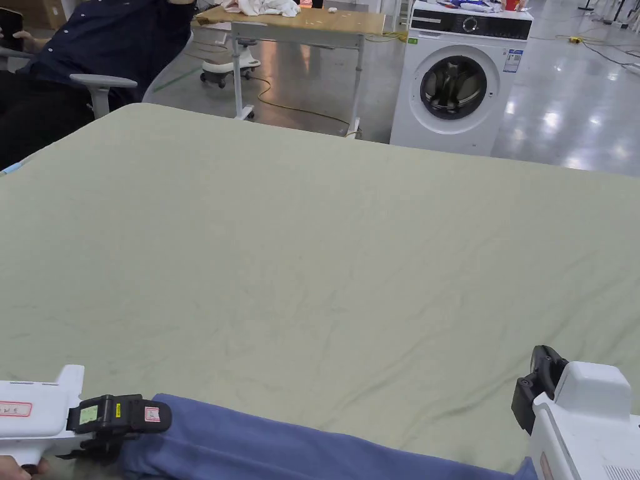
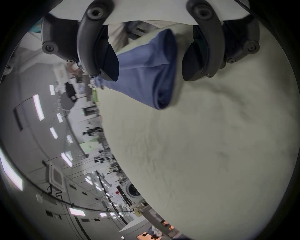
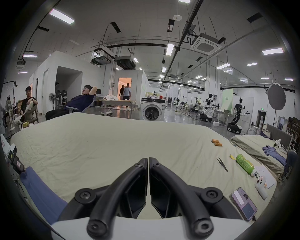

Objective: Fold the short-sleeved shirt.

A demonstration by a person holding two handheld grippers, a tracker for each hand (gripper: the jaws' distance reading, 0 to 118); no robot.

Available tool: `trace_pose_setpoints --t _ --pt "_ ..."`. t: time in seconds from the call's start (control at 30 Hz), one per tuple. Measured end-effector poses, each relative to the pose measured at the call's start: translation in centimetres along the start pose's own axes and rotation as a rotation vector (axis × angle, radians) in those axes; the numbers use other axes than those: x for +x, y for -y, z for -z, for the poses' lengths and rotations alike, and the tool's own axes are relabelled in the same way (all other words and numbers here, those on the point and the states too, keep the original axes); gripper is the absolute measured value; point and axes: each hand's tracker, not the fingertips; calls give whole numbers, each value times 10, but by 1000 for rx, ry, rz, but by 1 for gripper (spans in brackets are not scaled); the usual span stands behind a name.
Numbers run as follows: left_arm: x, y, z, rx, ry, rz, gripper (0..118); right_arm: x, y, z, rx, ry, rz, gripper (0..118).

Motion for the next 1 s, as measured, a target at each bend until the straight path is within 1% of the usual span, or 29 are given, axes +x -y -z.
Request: trace_pose_setpoints --t 0.03,0.1,0.13,0.17,0.2,0.23,0.27,0.33,0.4,0.47,0.57,0.63,0.73,0.9,1.0 --pt "-2 1 6 -16 28 -20 82 0 0 0 -4 0 0 1" --pt "-3 4 15 -22 57 -11 80 0 2 0 -9 -3 3 1" --pt "-5 3 17 -16 59 -28 74 0 2 0 -12 -3 7 1" --pt "-5 3 21 -12 47 -66 66 0 3 0 -15 -2 12 1" --pt "-4 3 25 -13 29 -81 49 0 3 -1 -16 -3 15 1" --pt "-3 4 32 -27 -27 -76 21 0 4 0 -19 -4 18 1" --pt "-2 8 38 -57 -78 -40 14 0 4 1 -25 -5 22 1" --pt "1 10 36 -32 -35 -44 12 0 5 2 -32 -10 24 1" --pt "5 8 33 -35 -61 -33 9 0 6 3 -35 -11 22 1" --pt "19 12 30 -21 -91 44 7 1 7 3 -37 -11 22 1" --pt "37 13 22 -21 -123 113 6 2 7 5 -42 -12 24 1" --pt "47 11 16 -17 -124 111 6 3 6 5 -44 -12 26 1" --pt "62 6 5 -8 -143 154 6 3 5 5 -41 -13 29 1" --pt "76 -5 -18 21 -257 198 6 3 2 6 -35 -22 25 1" --pt "80 -11 -37 42 -359 227 6 3 1 7 -33 -28 25 1"
